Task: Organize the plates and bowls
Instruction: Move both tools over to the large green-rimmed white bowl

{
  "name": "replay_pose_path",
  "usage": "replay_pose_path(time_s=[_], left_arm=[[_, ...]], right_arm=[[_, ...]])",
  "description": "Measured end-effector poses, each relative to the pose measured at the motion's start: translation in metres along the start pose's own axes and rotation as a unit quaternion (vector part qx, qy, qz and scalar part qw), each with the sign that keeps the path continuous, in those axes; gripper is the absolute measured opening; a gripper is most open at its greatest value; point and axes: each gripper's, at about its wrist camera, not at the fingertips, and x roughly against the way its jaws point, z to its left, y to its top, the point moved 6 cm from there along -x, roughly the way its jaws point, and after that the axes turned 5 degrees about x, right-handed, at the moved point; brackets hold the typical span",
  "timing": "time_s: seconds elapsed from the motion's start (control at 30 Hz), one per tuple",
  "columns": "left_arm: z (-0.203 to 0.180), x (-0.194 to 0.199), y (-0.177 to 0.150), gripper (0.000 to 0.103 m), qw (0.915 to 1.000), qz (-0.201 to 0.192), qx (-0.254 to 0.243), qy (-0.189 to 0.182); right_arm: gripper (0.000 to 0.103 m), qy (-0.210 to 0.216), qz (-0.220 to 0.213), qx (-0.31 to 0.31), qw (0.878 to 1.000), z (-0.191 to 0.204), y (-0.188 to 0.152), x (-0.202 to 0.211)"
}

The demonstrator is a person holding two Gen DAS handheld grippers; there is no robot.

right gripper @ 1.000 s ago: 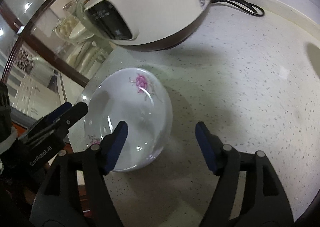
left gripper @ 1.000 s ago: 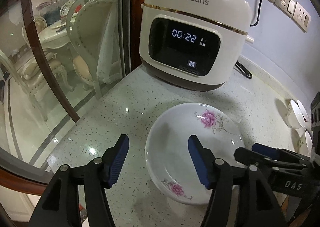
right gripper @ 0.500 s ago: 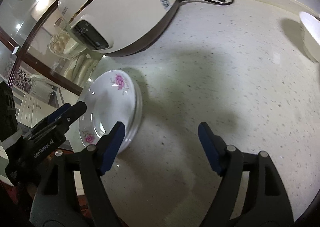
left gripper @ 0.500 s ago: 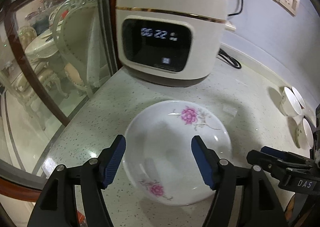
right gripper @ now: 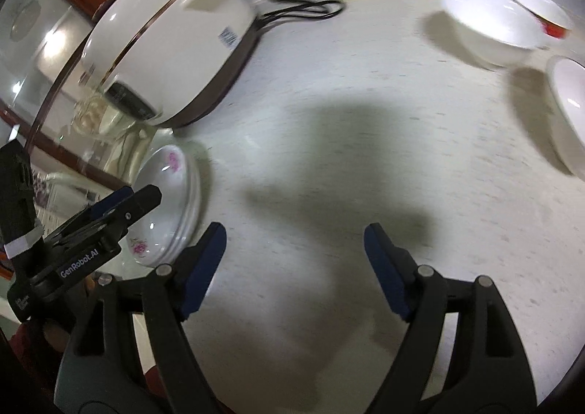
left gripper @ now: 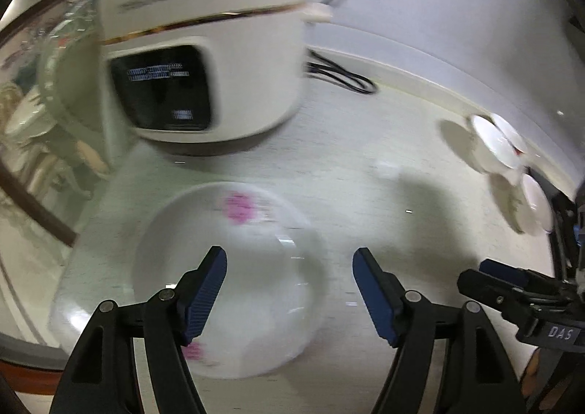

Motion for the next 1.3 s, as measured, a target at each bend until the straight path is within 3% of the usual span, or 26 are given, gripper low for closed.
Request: replay_pose_path(time_s=[0.17,0.3,0.53,0.73,1.07,1.3], left_arm=[[-0.054,-0.014,-0.005,0.072,0.9964,0.047,-0.036,-0.061],[-0.102,-0.026,-0.011,0.072,0.9888,0.085,-0.067,-0.103],[-0.173,-0.043,-0.024,0.072,0.9723,0.144,-0.106,-0.151],[-0.221,-0.055,-0.024,0.072,0.9615,0.177,-0.111,-0.178],[-0.266,-0.071,-0.003,0.072,0.9593,0.178,-0.091,-0.200],[-0.283,-0.094,0.011,0.072,0.9630,0.174,-0.065,-0.196]], right_arm=[[0.081,-0.022,-0.018,-0.064,0.998,-0.048,-0.015,0.026],[0.081,-0.044,-0.032,-0.127,0.990,-0.093,-0.032,0.049],[0.081,-0.081,-0.070,-0.214,0.971,-0.157,-0.053,0.090],[0.081,-0.103,-0.097,-0.251,0.958,-0.186,-0.060,0.119],[0.081,-0.123,-0.124,-0.257,0.951,-0.206,-0.050,0.141],[0.081,-0.129,-0.149,-0.258,0.946,-0.218,-0.007,0.142]])
